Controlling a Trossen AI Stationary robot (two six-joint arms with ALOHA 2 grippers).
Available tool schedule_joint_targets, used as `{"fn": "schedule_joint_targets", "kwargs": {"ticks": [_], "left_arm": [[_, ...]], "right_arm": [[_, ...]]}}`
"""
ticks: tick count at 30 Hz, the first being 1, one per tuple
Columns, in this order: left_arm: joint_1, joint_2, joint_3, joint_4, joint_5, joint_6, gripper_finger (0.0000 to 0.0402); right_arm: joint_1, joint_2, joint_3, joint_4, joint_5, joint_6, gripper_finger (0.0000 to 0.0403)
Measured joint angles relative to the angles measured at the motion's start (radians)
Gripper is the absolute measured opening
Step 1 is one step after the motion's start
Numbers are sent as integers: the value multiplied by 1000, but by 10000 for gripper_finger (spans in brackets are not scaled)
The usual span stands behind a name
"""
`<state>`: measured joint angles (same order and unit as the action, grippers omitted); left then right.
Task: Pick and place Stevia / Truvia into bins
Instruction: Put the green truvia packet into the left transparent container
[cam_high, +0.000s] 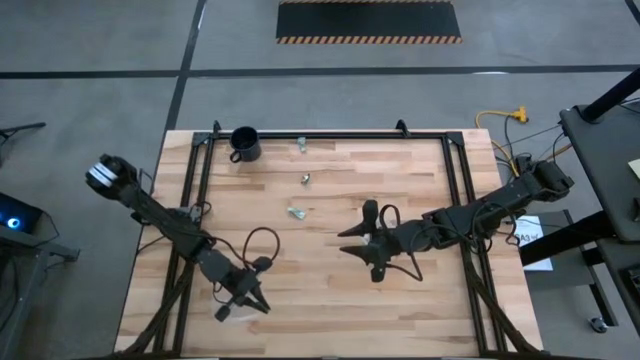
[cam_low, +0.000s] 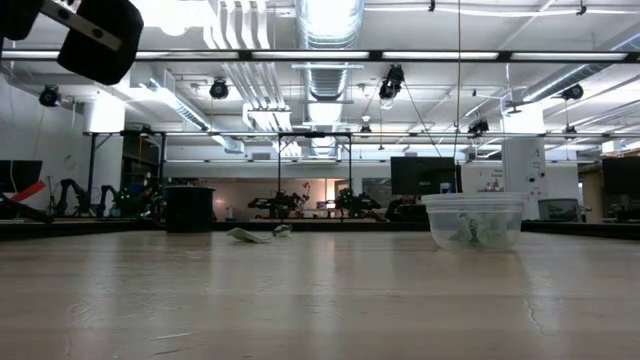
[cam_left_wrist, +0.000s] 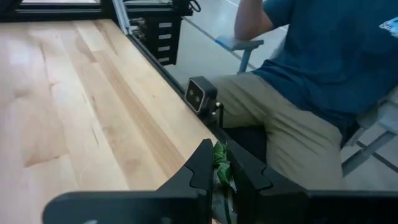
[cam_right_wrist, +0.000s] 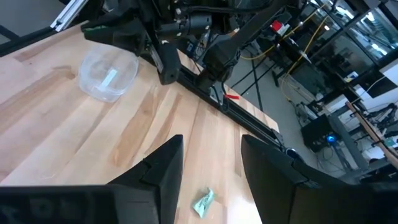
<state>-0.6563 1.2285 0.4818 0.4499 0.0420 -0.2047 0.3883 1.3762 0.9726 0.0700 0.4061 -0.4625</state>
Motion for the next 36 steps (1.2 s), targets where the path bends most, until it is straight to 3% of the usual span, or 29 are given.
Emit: {"fn": "schedule_joint_targets", "kwargs": {"ticks": [7,15,18,22,30,36], "left_arm": [[0,-94,-6,-191,46,-115,10],[0,-165,-6,-292,88,-164,13],[0,-175,-9,-350,87,-259,13],[-1,-158,-11,-412,69,-419,13],[-1,-72,26,-588,-70,-679,13],[-11,8,113,-655,-77,-758,13]], "right_arm": [[0,0,0,22,-49,-7,153],[0,0,0,23,-48,15,153],[0,0,0,14,-48,20,153],[0,0,0,13,-48,55,153],[0,0,0,0,-48,71,153],[0,0,0,-11,-48,71,153]]}}
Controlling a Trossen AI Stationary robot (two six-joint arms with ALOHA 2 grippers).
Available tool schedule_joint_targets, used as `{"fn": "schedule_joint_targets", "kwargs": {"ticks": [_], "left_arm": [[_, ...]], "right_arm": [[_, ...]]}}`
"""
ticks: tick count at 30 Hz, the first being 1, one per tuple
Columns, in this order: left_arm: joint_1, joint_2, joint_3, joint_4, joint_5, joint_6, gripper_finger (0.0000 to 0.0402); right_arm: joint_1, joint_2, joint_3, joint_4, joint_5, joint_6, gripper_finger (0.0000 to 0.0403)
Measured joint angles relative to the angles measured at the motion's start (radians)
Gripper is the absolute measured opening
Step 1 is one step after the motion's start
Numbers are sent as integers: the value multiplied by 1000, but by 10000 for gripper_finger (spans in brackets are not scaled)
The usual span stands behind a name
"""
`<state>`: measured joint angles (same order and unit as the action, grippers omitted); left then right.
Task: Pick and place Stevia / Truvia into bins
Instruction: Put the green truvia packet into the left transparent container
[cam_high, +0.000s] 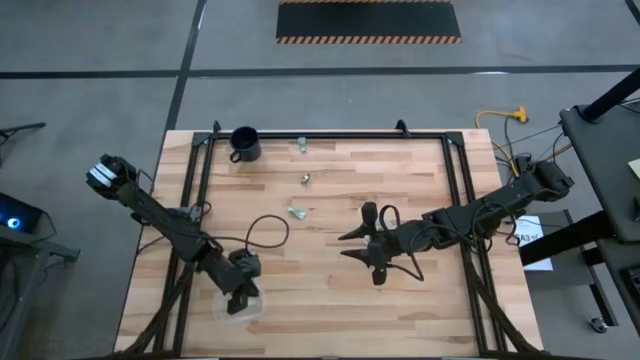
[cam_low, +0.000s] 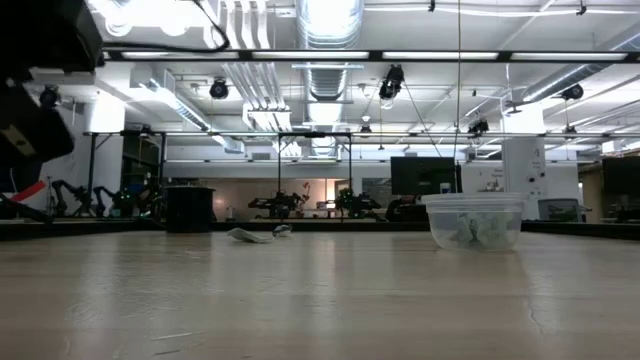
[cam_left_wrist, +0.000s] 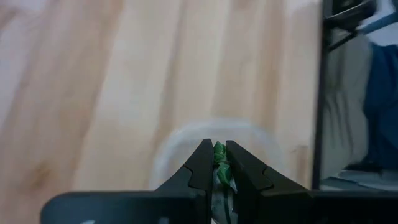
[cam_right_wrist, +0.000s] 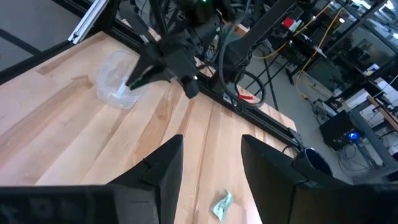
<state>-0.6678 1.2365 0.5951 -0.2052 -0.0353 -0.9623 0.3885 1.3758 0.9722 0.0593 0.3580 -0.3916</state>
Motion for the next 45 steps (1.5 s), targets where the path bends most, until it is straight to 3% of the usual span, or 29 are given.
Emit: {"fn": "schedule_joint_targets", "kwargs": {"ticks": [3,6,11,19,23,33,45], "left_arm": [[-11,42,71,-25,-1,0,13],[-32,89,170,-161,-21,-10,13],[-74,180,341,-424,-100,-128,13],[-128,327,496,-623,-110,-270,13],[-139,372,528,-700,-78,-315,13],[-139,375,529,-693,31,-323,21],[-139,370,529,-693,35,-324,132]], "right_arm": [[0,0,0,-1,0,0,153],[0,0,0,-1,0,0,153],[0,0,0,-2,0,16,153],[0,0,0,-2,0,18,153],[0,0,0,-2,0,17,153],[0,0,0,4,0,17,153],[0,0,0,-4,1,74,153]]}}
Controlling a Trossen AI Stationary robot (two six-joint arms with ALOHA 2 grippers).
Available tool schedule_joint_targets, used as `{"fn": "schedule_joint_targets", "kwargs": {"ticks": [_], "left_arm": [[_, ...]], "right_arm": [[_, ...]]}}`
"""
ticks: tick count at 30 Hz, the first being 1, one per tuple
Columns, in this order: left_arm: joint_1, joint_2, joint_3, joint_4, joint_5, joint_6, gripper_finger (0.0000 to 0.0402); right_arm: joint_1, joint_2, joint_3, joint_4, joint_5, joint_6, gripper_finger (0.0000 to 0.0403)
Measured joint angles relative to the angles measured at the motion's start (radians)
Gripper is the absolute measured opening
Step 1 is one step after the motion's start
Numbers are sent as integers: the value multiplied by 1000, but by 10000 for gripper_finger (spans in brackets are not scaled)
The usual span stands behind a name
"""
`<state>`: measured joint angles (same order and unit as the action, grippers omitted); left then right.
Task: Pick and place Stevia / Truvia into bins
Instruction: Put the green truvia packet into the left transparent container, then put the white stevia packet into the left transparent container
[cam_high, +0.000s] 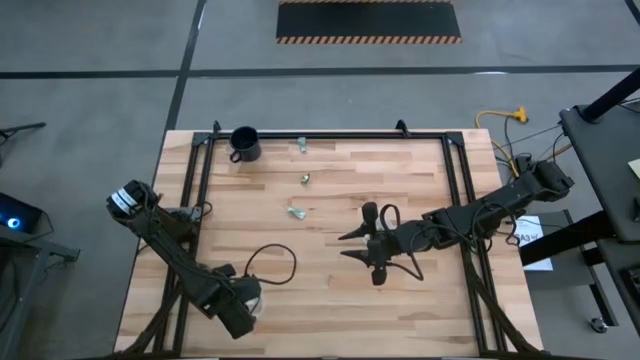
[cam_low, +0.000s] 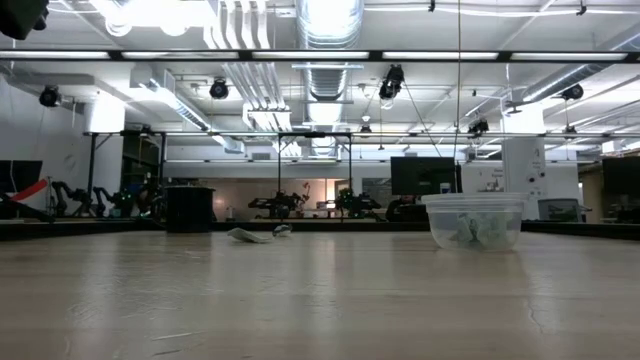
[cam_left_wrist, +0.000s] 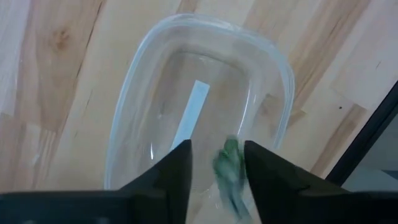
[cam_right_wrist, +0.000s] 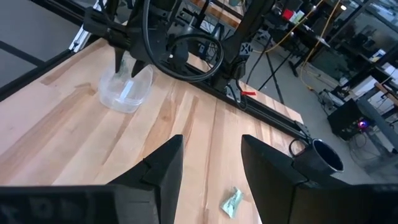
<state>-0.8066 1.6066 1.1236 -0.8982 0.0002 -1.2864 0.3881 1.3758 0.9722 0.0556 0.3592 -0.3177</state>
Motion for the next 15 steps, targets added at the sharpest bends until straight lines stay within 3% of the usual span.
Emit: {"fn": "schedule_joint_targets", "kwargs": {"ticks": [6,15], "left_arm": [[0,0,-2,0,-6,39,185],[-19,0,-3,52,66,47,194]], "right_arm": [[0,0,0,3,10,60,153],[0,0,0,7,9,49,153]]}}
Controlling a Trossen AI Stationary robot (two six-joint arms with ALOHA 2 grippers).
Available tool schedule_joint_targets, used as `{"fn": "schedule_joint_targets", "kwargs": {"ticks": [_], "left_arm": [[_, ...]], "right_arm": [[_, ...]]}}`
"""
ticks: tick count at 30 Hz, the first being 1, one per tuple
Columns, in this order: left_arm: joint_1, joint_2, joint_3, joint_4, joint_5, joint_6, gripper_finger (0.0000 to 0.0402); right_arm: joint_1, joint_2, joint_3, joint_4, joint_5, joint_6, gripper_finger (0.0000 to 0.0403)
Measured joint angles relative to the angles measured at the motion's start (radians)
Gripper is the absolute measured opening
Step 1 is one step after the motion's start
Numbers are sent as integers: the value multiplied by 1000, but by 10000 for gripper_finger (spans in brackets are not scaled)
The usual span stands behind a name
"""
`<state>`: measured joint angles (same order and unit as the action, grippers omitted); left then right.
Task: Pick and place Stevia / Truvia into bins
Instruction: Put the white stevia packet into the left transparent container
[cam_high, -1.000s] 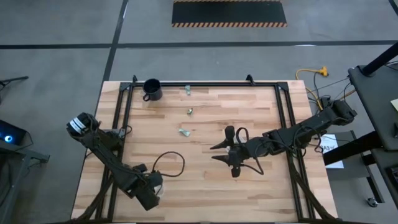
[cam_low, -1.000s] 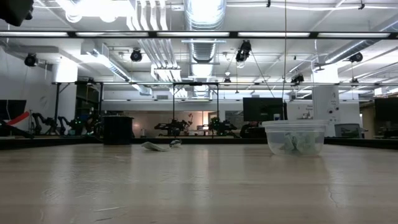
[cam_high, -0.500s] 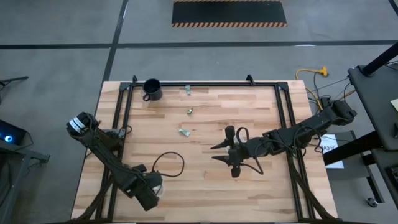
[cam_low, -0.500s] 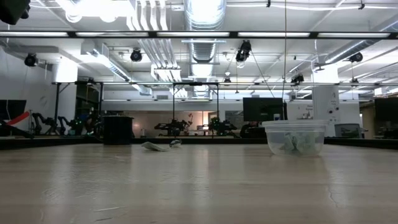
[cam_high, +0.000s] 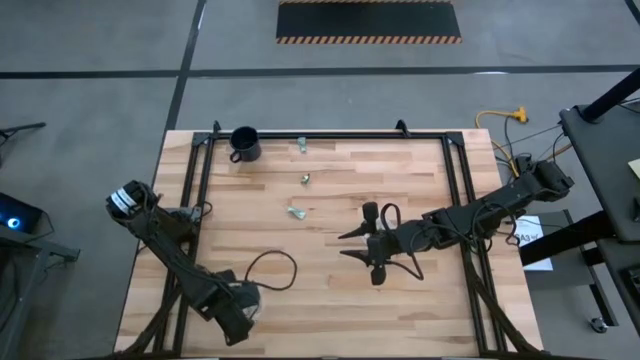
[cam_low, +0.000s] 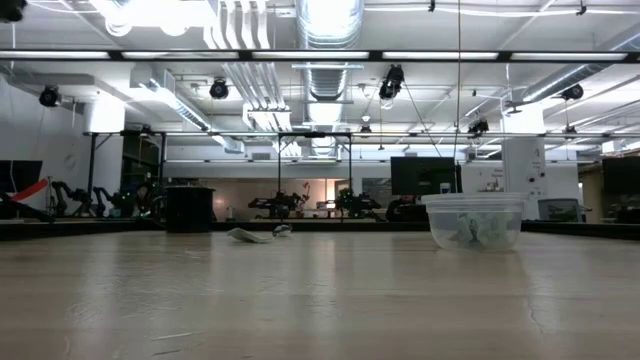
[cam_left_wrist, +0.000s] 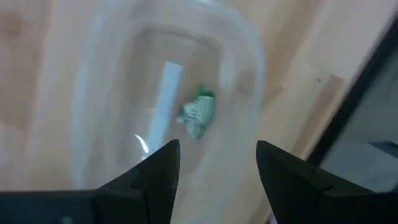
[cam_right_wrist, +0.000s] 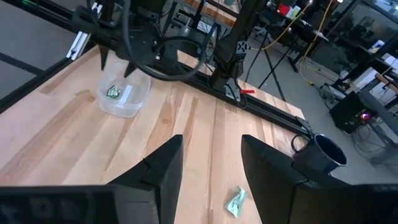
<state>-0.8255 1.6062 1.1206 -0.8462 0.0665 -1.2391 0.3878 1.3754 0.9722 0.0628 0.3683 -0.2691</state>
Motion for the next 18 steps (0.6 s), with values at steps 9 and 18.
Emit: {"fn": "schedule_joint_targets", "kwargs": {"ticks": [9,18], "left_arm": [[2,0,-2,178,8,121,194],[6,0,-19,457,6,121,194]], "right_arm": [[0,0,0,-7,0,17,153],[-7,-116,-52,-25,-65,83,153]]}}
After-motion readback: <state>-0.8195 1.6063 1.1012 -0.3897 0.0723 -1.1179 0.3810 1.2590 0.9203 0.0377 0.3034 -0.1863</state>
